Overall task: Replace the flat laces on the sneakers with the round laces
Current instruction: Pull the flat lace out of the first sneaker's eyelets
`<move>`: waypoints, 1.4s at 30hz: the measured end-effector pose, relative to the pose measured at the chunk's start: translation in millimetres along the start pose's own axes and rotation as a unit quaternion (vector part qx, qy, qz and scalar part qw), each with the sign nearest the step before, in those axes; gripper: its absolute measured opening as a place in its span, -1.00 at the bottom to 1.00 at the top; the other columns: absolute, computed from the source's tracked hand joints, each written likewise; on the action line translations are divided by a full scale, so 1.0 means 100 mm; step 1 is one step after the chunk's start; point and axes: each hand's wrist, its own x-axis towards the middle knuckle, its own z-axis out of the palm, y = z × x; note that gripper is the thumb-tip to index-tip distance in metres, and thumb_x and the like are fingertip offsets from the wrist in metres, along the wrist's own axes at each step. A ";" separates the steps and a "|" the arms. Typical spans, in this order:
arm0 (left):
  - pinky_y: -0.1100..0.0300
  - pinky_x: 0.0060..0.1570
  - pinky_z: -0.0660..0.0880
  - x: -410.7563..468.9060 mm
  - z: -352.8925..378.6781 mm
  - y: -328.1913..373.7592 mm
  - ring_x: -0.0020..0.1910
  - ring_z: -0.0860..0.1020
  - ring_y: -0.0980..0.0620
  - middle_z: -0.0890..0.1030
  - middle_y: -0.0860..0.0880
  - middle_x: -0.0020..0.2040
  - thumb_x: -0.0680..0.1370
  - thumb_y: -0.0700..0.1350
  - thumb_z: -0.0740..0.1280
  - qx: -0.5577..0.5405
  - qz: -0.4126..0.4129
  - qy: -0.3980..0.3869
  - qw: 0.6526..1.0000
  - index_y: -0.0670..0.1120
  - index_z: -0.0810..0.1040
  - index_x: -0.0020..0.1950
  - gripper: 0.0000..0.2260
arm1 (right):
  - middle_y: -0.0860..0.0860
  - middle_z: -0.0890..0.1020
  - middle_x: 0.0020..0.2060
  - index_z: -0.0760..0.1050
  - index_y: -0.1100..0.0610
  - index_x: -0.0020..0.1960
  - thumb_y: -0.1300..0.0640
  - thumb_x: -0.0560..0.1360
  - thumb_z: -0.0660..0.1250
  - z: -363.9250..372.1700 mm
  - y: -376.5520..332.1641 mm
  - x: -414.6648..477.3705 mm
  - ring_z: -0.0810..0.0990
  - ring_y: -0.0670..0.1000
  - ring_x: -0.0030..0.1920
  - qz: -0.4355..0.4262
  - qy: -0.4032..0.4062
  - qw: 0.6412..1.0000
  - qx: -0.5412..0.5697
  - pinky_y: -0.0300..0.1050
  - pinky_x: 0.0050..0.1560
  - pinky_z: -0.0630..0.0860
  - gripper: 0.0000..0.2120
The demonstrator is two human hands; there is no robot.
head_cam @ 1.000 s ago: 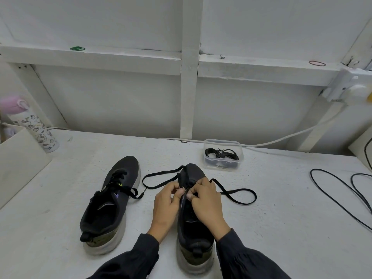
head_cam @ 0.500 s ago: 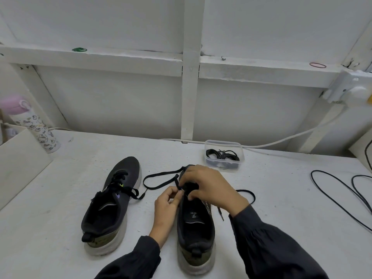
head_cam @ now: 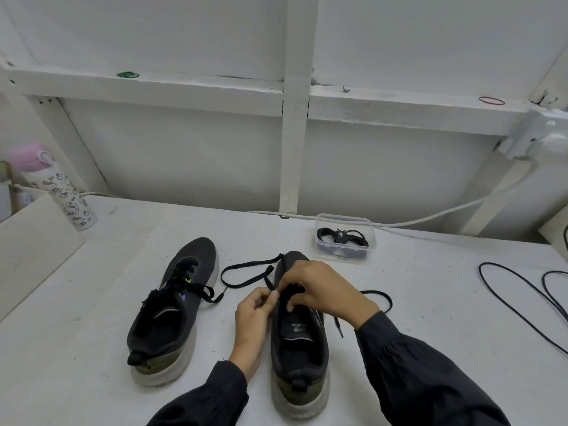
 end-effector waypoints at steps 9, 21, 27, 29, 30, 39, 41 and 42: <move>0.10 -0.14 0.50 0.03 0.01 -0.05 -0.22 0.56 0.03 0.63 -0.07 -0.26 0.55 -0.17 0.38 0.142 0.082 0.061 0.985 -0.12 0.58 -0.21 -0.86 | 0.01 0.60 -0.15 0.65 0.08 -0.06 0.15 0.29 0.56 0.02 0.05 0.03 0.46 -0.08 -0.17 -0.008 0.019 0.999 0.041 -0.08 -0.12 0.46 -0.76; 0.14 -0.17 0.55 0.02 0.02 -0.03 -0.23 0.64 0.06 0.68 0.06 -0.31 0.63 -0.19 0.25 0.158 0.099 0.106 0.977 -0.06 0.49 -0.13 -0.86 | 0.06 0.63 -0.23 0.66 0.14 -0.20 0.28 0.29 0.53 0.04 0.15 0.07 0.54 -0.03 -0.25 -0.039 0.023 0.997 0.067 -0.04 -0.17 0.52 -0.88; 0.14 -0.13 0.56 0.04 0.00 0.00 -0.21 0.66 0.03 0.70 0.00 -0.31 0.61 -0.15 0.30 0.099 0.084 0.093 0.987 -0.07 0.48 -0.09 -0.91 | -0.08 0.63 -0.22 0.66 0.11 -0.09 0.29 0.31 0.53 0.03 0.18 0.02 0.54 -0.19 -0.25 -0.021 0.012 0.993 0.112 -0.16 -0.12 0.55 -0.80; 0.16 -0.18 0.55 0.06 0.00 0.03 -0.27 0.65 -0.02 0.69 -0.08 -0.31 0.60 -0.13 0.31 0.032 0.048 0.103 0.993 -0.15 0.50 -0.09 -0.89 | -0.09 0.67 -0.18 0.66 0.13 -0.02 0.35 0.33 0.52 -0.01 0.21 -0.04 0.61 -0.17 -0.16 0.010 0.024 0.976 0.218 -0.25 -0.07 0.56 -0.74; 0.16 -0.21 0.55 0.06 -0.01 0.05 -0.30 0.64 -0.03 0.69 -0.10 -0.31 0.59 -0.12 0.32 0.001 0.027 0.106 0.994 -0.18 0.51 -0.08 -0.87 | -0.07 0.69 -0.15 0.65 0.14 -0.01 0.36 0.35 0.50 -0.03 0.23 -0.08 0.63 -0.15 -0.11 0.024 0.048 0.963 0.262 -0.26 -0.05 0.56 -0.75; 0.18 -0.05 0.53 -0.11 0.00 0.13 -0.09 0.62 0.04 0.69 0.00 -0.14 0.56 -0.02 0.33 -0.017 0.028 0.067 0.997 -0.14 0.61 -0.09 -0.81 | -0.05 0.67 -0.33 0.66 -0.02 -0.24 0.20 0.40 0.50 0.06 0.44 -0.42 0.53 -0.13 -0.39 0.156 0.070 0.942 0.290 -0.25 -0.29 0.47 -0.86; 0.27 0.01 0.53 -0.20 0.06 0.13 0.02 0.62 0.11 0.68 0.07 -0.01 0.55 -0.07 0.37 0.009 0.056 0.011 0.998 -0.06 0.62 0.05 -0.88 | -0.06 0.68 -0.31 0.66 -0.05 -0.22 0.15 0.39 0.51 0.16 0.40 -0.44 0.58 -0.05 -0.36 0.170 0.067 0.941 0.284 -0.14 -0.23 0.56 -0.89; 0.27 0.06 0.53 -0.23 0.08 0.11 0.08 0.61 0.14 0.66 0.09 0.07 0.54 -0.09 0.41 0.026 0.063 -0.023 0.997 -0.01 0.59 0.13 -0.82 | -0.09 0.68 -0.30 0.65 -0.08 -0.20 0.13 0.38 0.52 0.21 0.38 -0.43 0.61 -0.02 -0.32 0.176 0.087 0.941 0.277 -0.08 -0.16 0.58 -0.88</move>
